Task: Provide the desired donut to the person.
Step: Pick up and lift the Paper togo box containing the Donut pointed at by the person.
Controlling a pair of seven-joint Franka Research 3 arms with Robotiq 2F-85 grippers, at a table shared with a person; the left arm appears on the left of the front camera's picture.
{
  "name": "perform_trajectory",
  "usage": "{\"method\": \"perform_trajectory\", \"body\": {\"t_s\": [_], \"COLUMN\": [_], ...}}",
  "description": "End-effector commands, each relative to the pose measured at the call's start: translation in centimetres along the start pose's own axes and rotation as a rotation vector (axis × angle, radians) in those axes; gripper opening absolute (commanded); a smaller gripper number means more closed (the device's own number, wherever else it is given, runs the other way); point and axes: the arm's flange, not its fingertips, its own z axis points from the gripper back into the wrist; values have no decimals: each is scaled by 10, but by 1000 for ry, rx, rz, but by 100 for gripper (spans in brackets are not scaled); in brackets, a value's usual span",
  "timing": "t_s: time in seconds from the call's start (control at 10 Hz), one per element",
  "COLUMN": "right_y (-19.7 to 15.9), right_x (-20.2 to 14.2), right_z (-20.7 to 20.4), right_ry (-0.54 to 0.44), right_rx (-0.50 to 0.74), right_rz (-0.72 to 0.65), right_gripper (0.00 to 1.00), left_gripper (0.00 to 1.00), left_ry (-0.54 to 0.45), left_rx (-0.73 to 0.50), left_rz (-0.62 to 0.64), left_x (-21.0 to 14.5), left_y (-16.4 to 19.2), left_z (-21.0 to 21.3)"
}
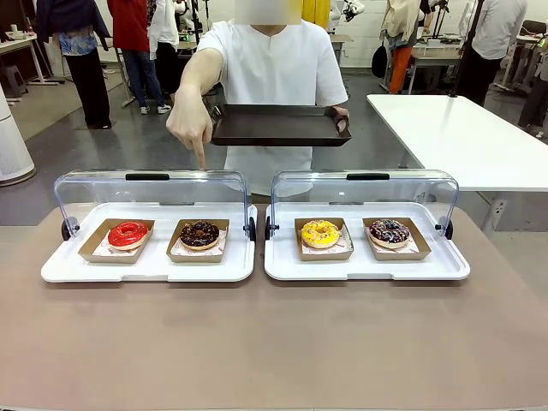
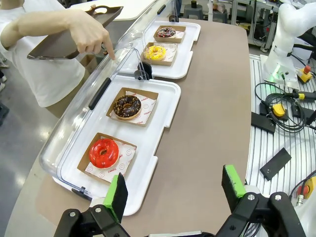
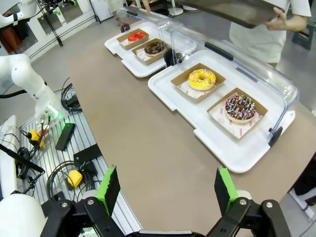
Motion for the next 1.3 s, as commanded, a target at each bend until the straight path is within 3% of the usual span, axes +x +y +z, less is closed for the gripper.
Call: {"method": "perform_trajectory", "body": {"t_s": [0.0,0.7,0.9,1.2], "right_y": [-1,-1,-1,-1], "right_x": [1,1,1,1], "right_z": [0,0,0,0], "right_ry": [-19,-19,-19,-19], "right_rx": [11,11,11,11], "right_rz": [9,9,9,9], "right_gripper": [100,100,100,100], "left_gripper": [100,100,100,100], "left_ry": [-7,0,126,476], "left_rx": [-2,0,-1,-58], "left_rz": [0,0,-115,-328], "left_x": [1,0,27,83], "left_y": [0,0,0,-4], "left_z": [0,0,-22,-92]}}
